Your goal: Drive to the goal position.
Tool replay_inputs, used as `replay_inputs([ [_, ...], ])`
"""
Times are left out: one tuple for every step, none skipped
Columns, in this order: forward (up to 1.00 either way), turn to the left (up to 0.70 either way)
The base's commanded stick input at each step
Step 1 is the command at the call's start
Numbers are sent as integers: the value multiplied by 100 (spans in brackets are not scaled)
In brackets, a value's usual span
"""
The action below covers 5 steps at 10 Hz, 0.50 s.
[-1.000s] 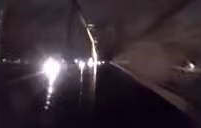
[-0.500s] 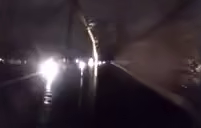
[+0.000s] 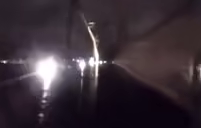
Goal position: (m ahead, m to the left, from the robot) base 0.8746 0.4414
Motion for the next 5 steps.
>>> replay_inputs([
  [100, 0],
  [100, 0],
  [100, 0],
  [100, 0],
  [100, 0],
])
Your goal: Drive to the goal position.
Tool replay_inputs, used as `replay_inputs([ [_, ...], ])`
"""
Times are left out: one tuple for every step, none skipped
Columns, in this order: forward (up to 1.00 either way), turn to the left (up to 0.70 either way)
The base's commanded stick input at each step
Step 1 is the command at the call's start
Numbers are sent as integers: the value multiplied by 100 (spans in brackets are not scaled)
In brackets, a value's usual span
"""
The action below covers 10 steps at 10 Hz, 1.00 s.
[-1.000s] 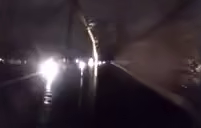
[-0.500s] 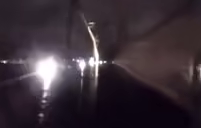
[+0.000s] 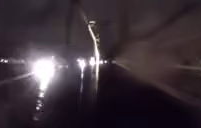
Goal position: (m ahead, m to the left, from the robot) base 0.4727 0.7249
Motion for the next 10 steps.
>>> replay_inputs([
  [100, 0],
  [100, 0],
  [100, 0],
  [100, 0],
  [100, 0],
  [100, 7],
  [100, 32],
  [100, 22],
  [100, 2],
  [100, 0],
])
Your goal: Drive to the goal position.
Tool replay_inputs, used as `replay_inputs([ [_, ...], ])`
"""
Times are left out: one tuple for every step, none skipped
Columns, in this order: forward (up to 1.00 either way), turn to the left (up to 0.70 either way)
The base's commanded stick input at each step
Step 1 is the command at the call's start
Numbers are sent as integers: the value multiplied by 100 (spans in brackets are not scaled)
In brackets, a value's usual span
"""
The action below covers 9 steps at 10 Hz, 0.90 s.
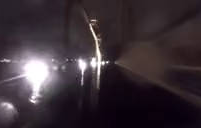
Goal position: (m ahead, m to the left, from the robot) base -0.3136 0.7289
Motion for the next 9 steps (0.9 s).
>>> replay_inputs([
  [100, 0],
  [100, 0],
  [100, 0],
  [100, 0],
  [100, 0],
  [100, 0],
  [100, 0],
  [100, 0],
  [100, 0],
])
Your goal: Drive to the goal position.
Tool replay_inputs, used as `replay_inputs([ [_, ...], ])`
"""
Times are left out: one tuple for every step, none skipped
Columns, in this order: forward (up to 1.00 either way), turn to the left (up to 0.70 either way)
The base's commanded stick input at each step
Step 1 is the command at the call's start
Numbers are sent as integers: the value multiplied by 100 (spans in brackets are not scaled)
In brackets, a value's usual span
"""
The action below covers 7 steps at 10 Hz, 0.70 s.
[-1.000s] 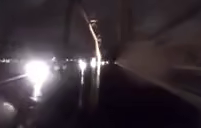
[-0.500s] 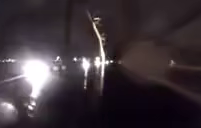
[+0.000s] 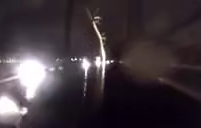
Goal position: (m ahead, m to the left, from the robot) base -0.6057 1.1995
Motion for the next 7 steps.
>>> replay_inputs([
  [100, 0],
  [100, 0],
  [100, 0],
  [100, -5],
  [100, -36],
  [100, -40],
  [100, -40],
])
